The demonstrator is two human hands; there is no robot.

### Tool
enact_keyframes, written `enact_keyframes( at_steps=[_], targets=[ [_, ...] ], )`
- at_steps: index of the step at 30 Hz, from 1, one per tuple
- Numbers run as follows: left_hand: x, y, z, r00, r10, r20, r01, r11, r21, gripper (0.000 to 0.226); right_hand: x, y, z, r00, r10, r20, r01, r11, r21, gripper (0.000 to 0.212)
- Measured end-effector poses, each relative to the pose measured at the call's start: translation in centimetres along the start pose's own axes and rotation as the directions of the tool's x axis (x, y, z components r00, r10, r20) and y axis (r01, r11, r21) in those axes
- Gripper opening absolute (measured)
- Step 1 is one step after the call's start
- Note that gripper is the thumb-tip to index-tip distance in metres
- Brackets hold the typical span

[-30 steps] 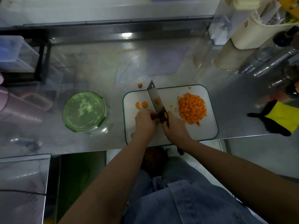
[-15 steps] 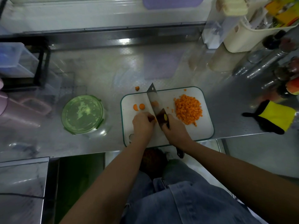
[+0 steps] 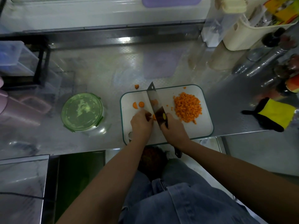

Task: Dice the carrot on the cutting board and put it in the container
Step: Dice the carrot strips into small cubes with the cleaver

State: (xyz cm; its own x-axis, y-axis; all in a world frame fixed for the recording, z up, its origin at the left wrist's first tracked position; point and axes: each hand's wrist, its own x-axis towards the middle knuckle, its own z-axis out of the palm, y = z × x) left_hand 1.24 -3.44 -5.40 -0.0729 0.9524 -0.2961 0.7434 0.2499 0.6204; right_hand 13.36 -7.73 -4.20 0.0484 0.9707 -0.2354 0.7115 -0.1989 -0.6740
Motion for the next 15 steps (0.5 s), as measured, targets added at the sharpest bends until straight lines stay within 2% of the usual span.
enact_keyframes(
  at_steps=[11,15],
  targets=[
    [0.34,0.23,-0.26,0.998,0.053,0.024,-0.054,0.998,0.037,0.015,0.2,-0.27,0.42,1.0,-0.009,0.005,0.009,1.0,-0.013,0.009],
    [0.46,0.31,-0.16,0.998,0.06,0.027,-0.061,0.997,0.052,0.015,0.33,-0.33,0.86,1.0,0.009,-0.012,-0.01,1.0,-0.02,0.026]
  ],
)
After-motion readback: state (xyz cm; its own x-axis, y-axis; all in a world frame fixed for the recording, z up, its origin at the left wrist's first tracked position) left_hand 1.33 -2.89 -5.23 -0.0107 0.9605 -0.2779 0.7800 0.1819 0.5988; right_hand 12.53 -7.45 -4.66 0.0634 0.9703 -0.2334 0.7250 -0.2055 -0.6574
